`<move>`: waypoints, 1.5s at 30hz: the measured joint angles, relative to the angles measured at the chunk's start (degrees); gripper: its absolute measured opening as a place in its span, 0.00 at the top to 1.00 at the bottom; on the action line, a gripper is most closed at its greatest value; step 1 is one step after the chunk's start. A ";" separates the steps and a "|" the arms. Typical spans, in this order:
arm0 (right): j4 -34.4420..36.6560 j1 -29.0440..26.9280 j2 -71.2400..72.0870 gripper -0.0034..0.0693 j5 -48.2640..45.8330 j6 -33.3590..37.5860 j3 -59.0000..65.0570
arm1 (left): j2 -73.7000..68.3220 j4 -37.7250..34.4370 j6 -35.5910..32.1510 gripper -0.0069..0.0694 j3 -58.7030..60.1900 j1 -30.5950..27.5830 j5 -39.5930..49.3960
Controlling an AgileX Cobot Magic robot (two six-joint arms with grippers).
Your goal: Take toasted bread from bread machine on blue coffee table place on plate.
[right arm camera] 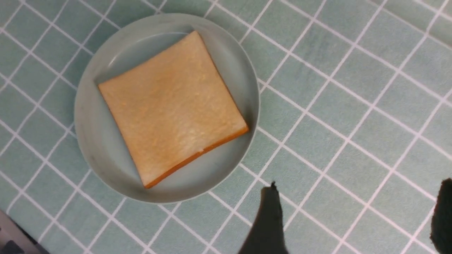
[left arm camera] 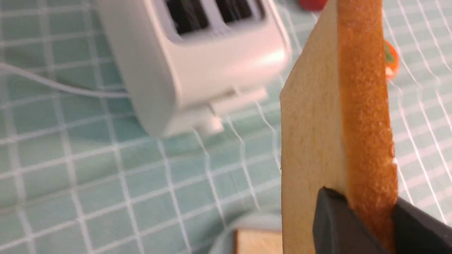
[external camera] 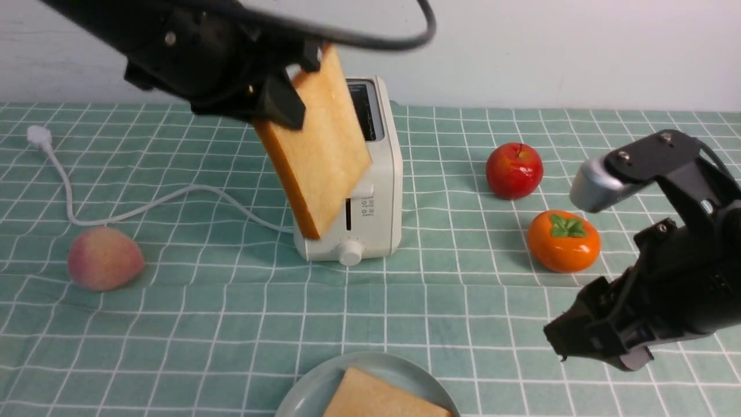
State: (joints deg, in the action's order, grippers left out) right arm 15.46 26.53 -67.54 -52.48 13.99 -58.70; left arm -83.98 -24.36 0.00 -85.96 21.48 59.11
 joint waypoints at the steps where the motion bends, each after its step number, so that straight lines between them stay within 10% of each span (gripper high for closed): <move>1: -0.06 0.00 0.00 0.17 1.02 0.00 0.00 | 0.77 -3.74 -4.11 0.79 4.12 0.00 0.21; 15: 2.36 0.00 -2.26 0.17 6.96 0.00 0.00 | -5.42 -32.09 -21.14 0.76 34.09 0.00 -11.30; 25: 3.17 0.00 -2.44 0.17 6.49 0.00 0.02 | -7.12 -23.34 -12.13 0.32 34.45 -0.05 -15.02; 33: 3.43 0.00 -2.44 0.22 5.17 -0.12 0.02 | -7.12 0.08 10.70 0.05 28.53 -0.05 -11.86; 39: 3.37 0.00 -2.44 0.58 4.84 -3.63 0.02 | -4.10 17.77 24.50 0.15 24.24 -0.05 -4.64; 41: 3.33 0.00 -2.44 0.87 6.52 -6.03 0.02 | -0.12 20.59 26.53 0.27 24.24 -0.05 -3.36; 45: 2.63 0.00 -2.44 0.97 9.93 -7.96 0.02 | 6.21 21.18 27.07 0.48 24.24 -0.05 -1.82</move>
State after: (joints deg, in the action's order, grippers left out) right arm 18.09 26.53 -69.98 -42.55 6.03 -58.68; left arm -77.77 -3.18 27.07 -61.71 21.43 57.28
